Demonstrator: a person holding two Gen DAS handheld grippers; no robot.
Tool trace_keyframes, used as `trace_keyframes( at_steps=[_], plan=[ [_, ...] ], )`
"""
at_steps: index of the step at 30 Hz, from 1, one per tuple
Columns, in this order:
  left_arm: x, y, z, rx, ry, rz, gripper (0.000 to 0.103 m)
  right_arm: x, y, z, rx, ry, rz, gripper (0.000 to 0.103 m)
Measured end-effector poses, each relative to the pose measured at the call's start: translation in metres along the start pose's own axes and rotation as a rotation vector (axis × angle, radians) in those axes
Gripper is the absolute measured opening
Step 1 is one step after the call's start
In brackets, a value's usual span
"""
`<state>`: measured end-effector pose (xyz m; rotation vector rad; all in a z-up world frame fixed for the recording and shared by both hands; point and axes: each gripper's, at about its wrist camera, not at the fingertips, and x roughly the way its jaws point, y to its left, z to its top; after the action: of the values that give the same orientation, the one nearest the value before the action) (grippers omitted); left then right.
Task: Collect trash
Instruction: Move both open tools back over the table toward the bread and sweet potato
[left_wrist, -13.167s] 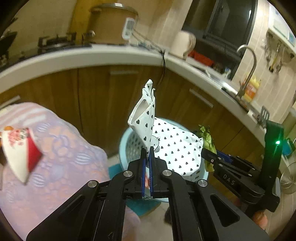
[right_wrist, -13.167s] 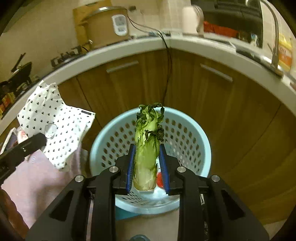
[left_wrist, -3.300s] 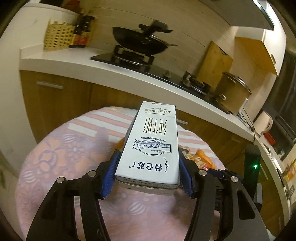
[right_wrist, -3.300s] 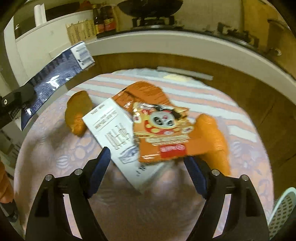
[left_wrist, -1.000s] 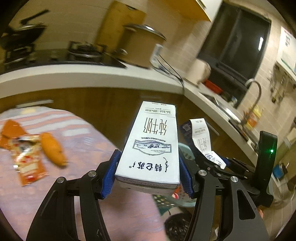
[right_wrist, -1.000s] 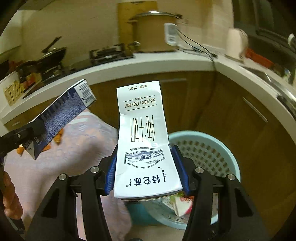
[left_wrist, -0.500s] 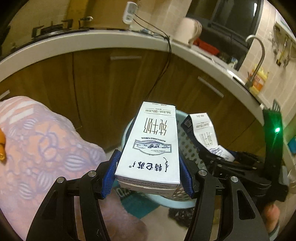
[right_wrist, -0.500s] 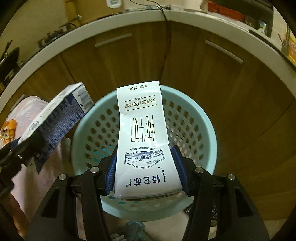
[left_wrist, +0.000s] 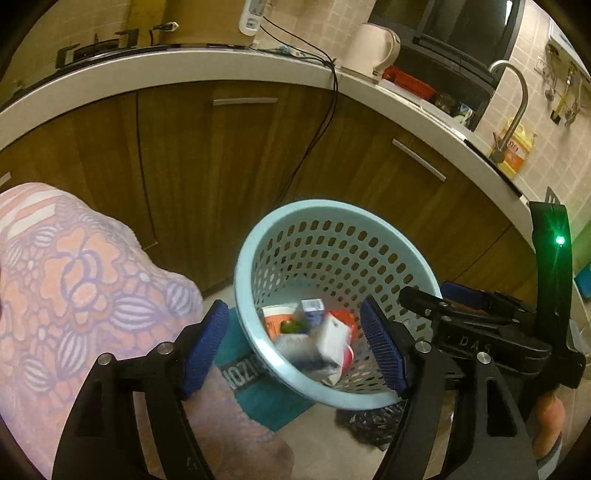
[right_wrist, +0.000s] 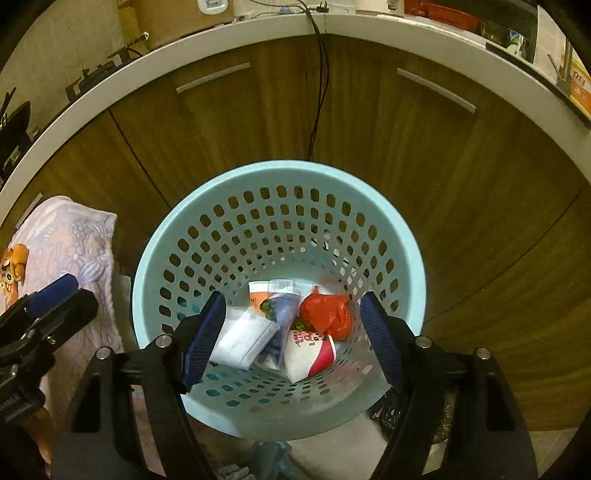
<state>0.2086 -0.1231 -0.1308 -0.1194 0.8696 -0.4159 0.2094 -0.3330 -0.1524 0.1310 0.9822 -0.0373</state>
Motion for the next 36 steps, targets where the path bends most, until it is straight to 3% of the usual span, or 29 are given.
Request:
trace_keyframes(
  at_steps=[7,13,20,28,32,36],
  plan=[
    [-0.036,0.015,-0.002,-0.034,-0.06,0.0,0.072,-0.025,0.02,0.006,-0.041,-0.068,0.03,0.071],
    [-0.082,0.044,-0.007,-0.089,-0.131,0.039,0.072,-0.053,0.068,0.014,-0.12,-0.138,0.093,0.069],
    [-0.152,0.111,-0.023,-0.207,-0.218,0.168,0.071,-0.075,0.154,0.012,-0.26,-0.173,0.231,0.068],
    [-0.242,0.208,-0.068,-0.404,-0.299,0.402,0.073,-0.08,0.271,-0.005,-0.44,-0.145,0.372,0.068],
    [-0.27,0.256,-0.091,-0.497,-0.289,0.506,0.084,-0.077,0.312,-0.015,-0.501,-0.121,0.411,0.068],
    [-0.263,0.294,-0.103,-0.541,-0.165,0.553,0.087,-0.065,0.34,-0.02,-0.523,-0.079,0.431,0.068]
  ],
)
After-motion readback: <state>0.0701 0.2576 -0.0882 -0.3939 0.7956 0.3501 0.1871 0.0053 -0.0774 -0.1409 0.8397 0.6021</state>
